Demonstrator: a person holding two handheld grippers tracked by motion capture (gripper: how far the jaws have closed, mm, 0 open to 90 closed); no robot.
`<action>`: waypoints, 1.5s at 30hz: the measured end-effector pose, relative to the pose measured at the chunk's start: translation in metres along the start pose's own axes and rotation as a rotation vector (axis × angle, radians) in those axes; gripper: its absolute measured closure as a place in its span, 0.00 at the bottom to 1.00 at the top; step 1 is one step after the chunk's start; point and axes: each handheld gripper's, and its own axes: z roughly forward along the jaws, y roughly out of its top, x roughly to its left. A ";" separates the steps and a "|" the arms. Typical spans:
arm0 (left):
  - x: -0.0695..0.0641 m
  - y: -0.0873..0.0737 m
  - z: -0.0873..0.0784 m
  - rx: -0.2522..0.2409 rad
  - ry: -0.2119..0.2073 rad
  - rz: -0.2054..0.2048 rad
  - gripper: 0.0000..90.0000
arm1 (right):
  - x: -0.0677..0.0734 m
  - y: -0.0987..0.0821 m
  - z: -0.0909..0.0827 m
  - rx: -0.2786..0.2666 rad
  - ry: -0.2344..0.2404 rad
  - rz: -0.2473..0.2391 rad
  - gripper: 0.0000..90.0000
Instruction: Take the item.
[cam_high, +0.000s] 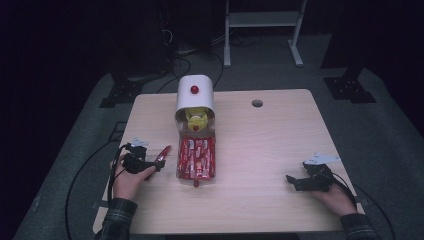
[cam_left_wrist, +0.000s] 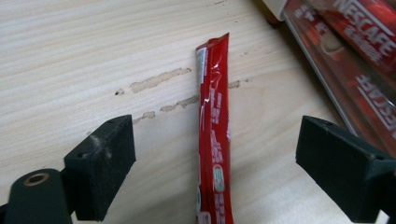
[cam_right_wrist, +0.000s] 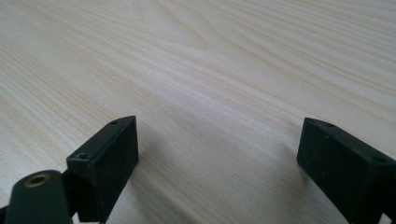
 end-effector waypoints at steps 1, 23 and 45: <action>0.000 -0.001 -0.002 -0.004 -0.002 0.002 0.11 | 0.000 0.000 0.000 0.000 0.000 0.000 0.13; -0.010 -0.036 -0.035 -0.030 -0.021 0.018 0.10 | 0.000 0.000 0.000 0.000 0.000 0.002 0.13; -0.008 -0.073 -0.041 0.047 -0.007 0.035 0.10 | 0.000 0.000 0.000 0.000 0.000 0.002 0.13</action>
